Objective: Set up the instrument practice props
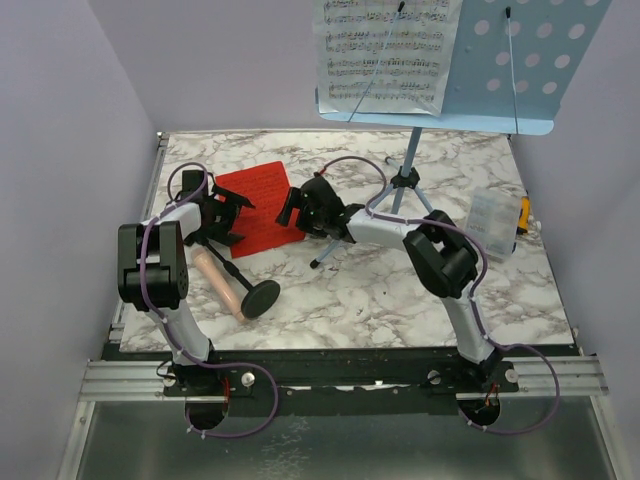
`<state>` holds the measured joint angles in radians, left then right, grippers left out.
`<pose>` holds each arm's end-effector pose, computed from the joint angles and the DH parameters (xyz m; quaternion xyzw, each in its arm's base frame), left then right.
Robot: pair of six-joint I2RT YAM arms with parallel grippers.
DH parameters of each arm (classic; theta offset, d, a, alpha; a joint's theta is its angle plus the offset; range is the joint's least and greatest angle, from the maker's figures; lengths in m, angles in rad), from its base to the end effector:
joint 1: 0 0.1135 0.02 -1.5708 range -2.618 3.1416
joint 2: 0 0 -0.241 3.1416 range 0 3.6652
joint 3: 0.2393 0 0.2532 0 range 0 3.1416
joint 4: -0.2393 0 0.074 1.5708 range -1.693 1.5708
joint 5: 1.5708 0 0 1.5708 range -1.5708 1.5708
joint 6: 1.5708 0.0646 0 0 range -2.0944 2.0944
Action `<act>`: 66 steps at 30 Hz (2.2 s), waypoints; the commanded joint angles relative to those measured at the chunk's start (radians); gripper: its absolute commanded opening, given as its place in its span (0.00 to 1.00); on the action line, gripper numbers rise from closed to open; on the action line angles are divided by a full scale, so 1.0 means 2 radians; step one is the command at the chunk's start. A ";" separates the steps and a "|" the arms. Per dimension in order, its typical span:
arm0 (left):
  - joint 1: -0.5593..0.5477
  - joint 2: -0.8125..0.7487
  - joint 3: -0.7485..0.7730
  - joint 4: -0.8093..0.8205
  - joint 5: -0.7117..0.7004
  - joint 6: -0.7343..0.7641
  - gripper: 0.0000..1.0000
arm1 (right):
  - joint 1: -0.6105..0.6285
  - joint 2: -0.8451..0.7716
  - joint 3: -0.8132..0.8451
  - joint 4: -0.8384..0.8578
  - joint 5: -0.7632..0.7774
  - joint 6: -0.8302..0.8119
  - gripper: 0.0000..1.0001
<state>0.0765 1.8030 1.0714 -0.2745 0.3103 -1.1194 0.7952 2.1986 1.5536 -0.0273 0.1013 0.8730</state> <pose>0.3715 0.0087 0.1139 -0.4986 0.8085 -0.2658 0.1648 0.3564 0.3541 0.1225 0.0570 0.8981 0.2906 0.3252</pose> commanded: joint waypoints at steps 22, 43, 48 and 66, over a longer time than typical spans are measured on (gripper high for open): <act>-0.013 0.033 -0.007 -0.025 0.023 0.010 0.93 | -0.024 0.037 0.059 0.015 -0.082 -0.037 0.77; -0.019 0.011 -0.001 -0.025 0.016 0.020 0.93 | -0.028 0.062 0.095 -0.058 -0.054 -0.017 0.33; -0.029 -0.010 0.010 -0.025 0.009 0.030 0.93 | -0.026 0.060 0.105 -0.063 -0.063 -0.044 0.01; -0.111 -0.230 0.024 0.041 -0.062 0.208 0.99 | -0.012 -0.175 -0.040 -0.004 -0.046 -0.167 0.01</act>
<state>-0.1146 1.4147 1.1526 -0.2783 0.2077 -0.8066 0.7666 1.9518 1.5414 -0.0769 0.0368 0.5938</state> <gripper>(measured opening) 0.986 0.011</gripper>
